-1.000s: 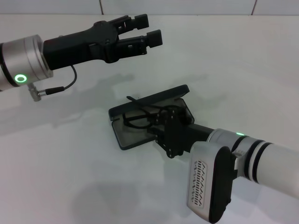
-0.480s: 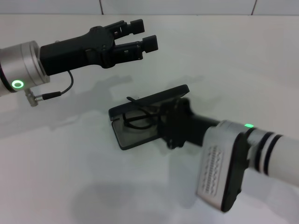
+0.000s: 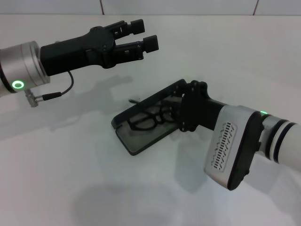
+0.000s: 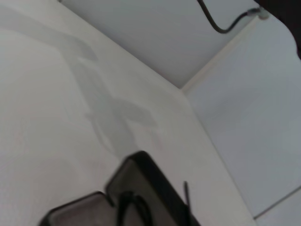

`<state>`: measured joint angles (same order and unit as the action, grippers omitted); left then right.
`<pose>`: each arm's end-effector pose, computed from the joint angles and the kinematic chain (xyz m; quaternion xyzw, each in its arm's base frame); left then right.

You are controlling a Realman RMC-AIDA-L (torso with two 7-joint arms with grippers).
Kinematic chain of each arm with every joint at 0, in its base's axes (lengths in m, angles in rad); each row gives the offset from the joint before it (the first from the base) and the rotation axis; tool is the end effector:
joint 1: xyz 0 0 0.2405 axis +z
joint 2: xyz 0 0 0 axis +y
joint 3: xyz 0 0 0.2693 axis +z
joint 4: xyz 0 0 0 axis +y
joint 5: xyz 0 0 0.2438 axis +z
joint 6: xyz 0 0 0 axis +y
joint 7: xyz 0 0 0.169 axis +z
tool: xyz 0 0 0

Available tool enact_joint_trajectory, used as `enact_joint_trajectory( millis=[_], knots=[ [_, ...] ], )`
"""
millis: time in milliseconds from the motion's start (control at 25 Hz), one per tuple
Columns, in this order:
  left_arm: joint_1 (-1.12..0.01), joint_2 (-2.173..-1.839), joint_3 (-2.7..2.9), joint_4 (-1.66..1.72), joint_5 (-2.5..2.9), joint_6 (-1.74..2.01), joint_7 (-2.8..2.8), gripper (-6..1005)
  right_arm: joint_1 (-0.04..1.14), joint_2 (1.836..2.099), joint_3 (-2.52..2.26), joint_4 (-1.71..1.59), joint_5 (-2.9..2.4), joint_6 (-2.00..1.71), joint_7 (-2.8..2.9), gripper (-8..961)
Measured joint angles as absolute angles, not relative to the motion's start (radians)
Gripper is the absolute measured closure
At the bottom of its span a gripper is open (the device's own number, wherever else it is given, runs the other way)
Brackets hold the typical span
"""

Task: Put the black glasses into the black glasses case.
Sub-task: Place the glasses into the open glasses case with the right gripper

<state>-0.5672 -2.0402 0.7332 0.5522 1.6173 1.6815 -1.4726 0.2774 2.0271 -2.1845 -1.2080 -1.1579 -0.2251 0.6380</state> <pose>-0.2315 0.3837 0.0038 -0.8722 -0.2281 -0.4227 0.0928 0.1577 0.3534 -0.1614 -0.9120 -0.2117 0.0586 0.3464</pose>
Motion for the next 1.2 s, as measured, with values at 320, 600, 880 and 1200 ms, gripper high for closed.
enact_joint_trajectory(
  millis=[320, 600, 880, 1200],
  knots=[
    [-0.566, -2.040, 0.733, 0.552, 1.618, 1.672, -1.470, 151, 0.276, 2.024, -2.185, -1.222, -1.159, -0.236, 0.638, 764],
    [-0.571, -2.039, 0.733, 0.552, 1.618, 1.665, -1.469, 154, 0.287, 2.025, -2.183, -1.199, -1.156, -0.229, 0.638, 765],
    [-0.575, -2.039, 0.733, 0.552, 1.618, 1.662, -1.469, 158, 0.318, 2.027, -2.170, -1.168, -1.154, -0.227, 0.642, 765],
    [-0.575, -2.039, 0.733, 0.552, 1.618, 1.662, -1.469, 162, 0.316, 2.026, -2.196, -1.166, -1.156, -0.276, 0.643, 764]
  ],
)
